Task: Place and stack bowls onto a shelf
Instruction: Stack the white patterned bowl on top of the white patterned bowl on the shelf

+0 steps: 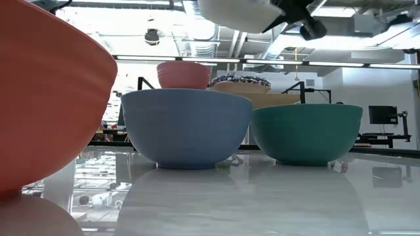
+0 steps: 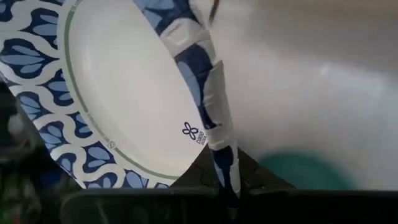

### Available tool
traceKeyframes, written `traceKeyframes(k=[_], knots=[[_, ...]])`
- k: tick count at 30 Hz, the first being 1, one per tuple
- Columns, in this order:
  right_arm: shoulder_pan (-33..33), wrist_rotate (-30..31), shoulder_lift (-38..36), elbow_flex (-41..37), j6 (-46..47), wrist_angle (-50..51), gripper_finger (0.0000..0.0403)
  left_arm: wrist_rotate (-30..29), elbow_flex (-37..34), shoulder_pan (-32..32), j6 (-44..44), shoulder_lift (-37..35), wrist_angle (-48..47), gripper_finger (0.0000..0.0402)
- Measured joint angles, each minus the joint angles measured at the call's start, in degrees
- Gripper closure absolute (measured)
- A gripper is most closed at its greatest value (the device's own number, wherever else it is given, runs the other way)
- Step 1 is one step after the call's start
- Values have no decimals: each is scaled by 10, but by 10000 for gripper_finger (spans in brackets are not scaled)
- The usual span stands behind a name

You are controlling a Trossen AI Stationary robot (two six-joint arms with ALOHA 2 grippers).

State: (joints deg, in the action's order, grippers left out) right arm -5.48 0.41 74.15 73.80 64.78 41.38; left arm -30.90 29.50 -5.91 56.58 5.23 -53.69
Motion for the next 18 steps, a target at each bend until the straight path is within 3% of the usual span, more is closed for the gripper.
traceKeyframes(k=[5, 14, 18], knots=[[-121, -3, 3, 70, -100, 69, 380, -8, 0, 0, 2, 0, 0, 100], [-319, -6, 51, 164, -234, 104, 380, -19, 0, 0, 12, 0, 0, 100], [-383, -56, 90, 183, -260, 107, 379, -25, 0, 0, 12, 0, 0, 100]])
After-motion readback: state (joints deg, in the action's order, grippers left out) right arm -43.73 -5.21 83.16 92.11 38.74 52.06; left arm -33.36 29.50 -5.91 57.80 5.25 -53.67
